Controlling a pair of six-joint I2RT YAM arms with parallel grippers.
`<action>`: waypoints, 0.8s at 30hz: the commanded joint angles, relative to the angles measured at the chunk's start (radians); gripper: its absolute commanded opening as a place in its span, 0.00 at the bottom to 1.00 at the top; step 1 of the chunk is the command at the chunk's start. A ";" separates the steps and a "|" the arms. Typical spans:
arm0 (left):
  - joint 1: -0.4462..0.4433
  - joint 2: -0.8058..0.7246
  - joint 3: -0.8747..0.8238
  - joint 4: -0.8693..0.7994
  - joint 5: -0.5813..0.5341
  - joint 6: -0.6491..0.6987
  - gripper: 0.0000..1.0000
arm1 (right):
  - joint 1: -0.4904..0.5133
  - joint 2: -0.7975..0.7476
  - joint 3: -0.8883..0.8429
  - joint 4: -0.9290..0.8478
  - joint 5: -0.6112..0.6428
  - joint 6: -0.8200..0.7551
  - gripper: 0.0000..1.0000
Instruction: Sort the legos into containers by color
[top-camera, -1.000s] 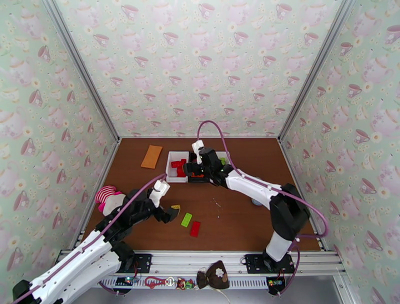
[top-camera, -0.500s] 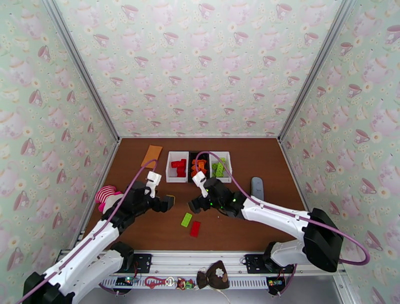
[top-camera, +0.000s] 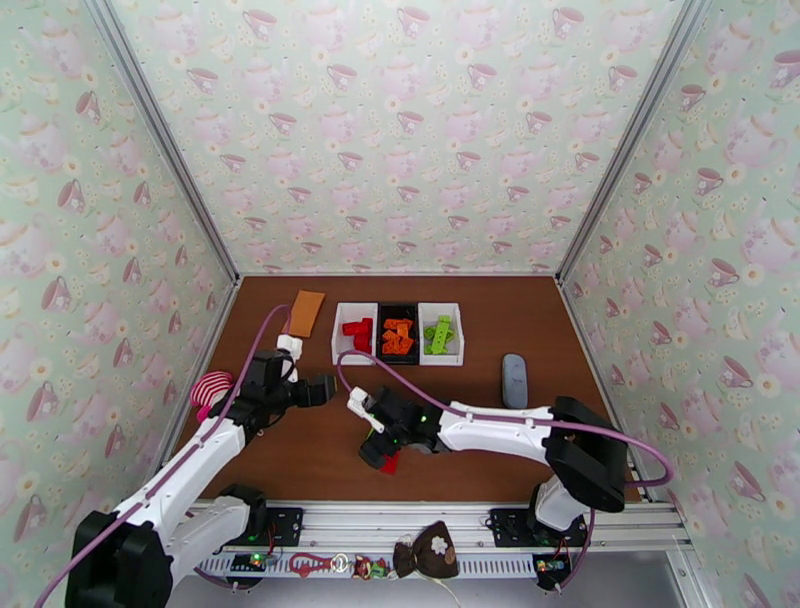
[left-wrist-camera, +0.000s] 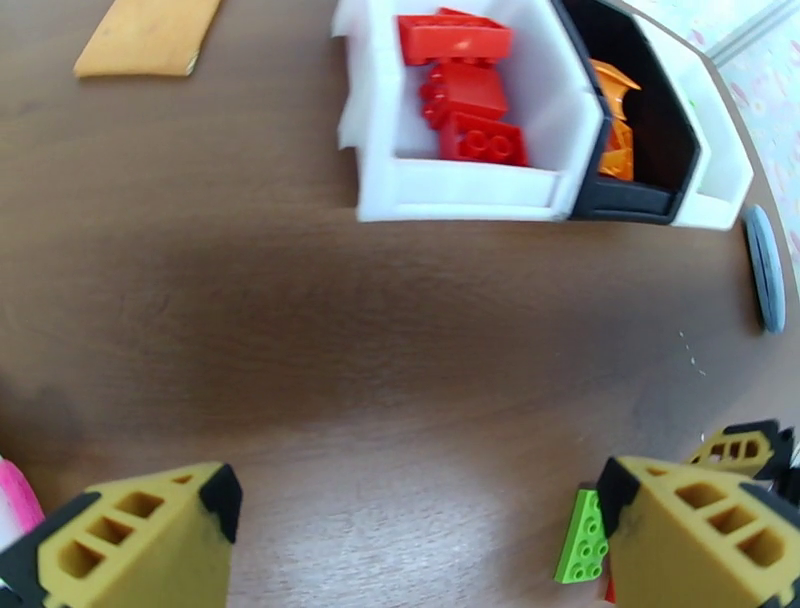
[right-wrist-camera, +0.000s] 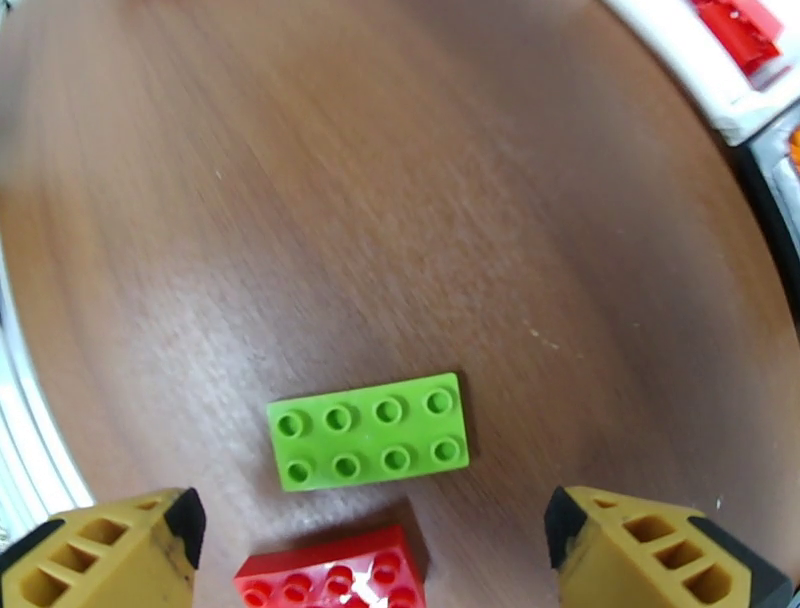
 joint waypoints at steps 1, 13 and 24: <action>0.019 0.014 0.037 -0.010 0.025 -0.028 1.00 | 0.005 0.060 0.067 -0.038 0.018 -0.062 0.96; 0.033 0.010 0.029 -0.009 0.025 -0.011 1.00 | 0.016 0.198 0.111 -0.030 0.007 -0.063 0.90; 0.033 0.007 0.025 0.004 0.067 0.023 1.00 | 0.015 0.222 0.082 -0.007 0.020 -0.060 0.61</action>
